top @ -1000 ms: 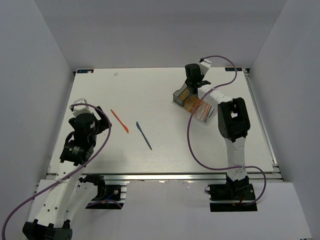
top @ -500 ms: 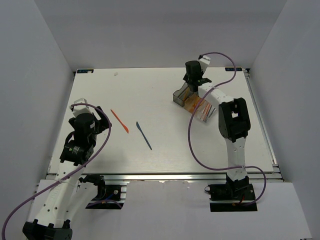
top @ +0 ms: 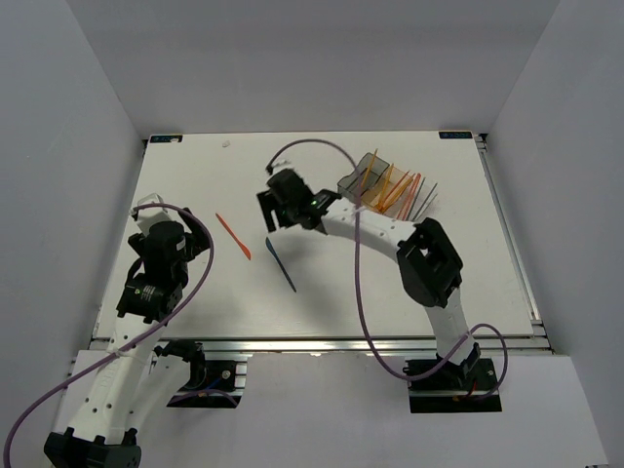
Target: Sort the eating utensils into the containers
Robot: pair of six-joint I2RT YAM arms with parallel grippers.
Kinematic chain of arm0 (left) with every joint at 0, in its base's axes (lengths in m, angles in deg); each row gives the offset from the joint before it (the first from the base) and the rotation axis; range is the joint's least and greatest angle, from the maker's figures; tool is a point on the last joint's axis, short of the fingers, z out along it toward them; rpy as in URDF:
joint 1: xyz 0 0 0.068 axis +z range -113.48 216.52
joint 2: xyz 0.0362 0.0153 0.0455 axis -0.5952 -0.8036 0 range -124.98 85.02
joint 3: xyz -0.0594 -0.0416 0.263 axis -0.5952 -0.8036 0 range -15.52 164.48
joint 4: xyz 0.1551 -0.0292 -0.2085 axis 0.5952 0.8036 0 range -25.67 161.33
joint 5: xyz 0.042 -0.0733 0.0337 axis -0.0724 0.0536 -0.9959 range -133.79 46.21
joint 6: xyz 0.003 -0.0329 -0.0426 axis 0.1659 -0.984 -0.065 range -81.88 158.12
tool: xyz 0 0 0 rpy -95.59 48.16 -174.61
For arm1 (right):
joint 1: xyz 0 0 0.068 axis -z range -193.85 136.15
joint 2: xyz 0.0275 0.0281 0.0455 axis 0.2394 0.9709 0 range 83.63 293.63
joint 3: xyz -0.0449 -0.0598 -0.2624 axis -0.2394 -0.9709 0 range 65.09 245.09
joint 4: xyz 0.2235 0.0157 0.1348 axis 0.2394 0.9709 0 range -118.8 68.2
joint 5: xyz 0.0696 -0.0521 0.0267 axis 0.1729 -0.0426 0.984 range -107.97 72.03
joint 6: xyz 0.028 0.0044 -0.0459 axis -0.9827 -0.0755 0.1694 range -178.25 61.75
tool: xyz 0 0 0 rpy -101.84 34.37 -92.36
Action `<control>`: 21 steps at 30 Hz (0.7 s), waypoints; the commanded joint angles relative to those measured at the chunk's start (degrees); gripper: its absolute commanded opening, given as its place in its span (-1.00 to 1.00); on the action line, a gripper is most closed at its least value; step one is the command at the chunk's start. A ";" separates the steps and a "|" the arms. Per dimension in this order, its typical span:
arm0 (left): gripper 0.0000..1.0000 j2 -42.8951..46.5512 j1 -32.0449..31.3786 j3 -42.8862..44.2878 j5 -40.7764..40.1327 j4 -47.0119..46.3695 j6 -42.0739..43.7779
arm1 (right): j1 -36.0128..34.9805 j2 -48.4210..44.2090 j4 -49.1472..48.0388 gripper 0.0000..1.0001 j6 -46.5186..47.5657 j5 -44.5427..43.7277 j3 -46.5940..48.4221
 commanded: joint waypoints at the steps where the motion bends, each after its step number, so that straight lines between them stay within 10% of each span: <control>1: 0.96 -0.02 -0.21 1.34 -3.83 1.22 -1.27 | -4.34 -2.04 10.10 0.61 1.00 -2.04 -1.70; 11: 0.96 0.15 -0.21 0.99 -1.72 0.69 -0.66 | -11.30 -3.80 9.60 -0.08 -2.43 4.17 -14.17; 21: 0.96 0.59 -0.21 0.90 -1.19 0.34 -0.39 | -12.27 -3.79 8.10 -0.13 -4.10 4.63 -18.05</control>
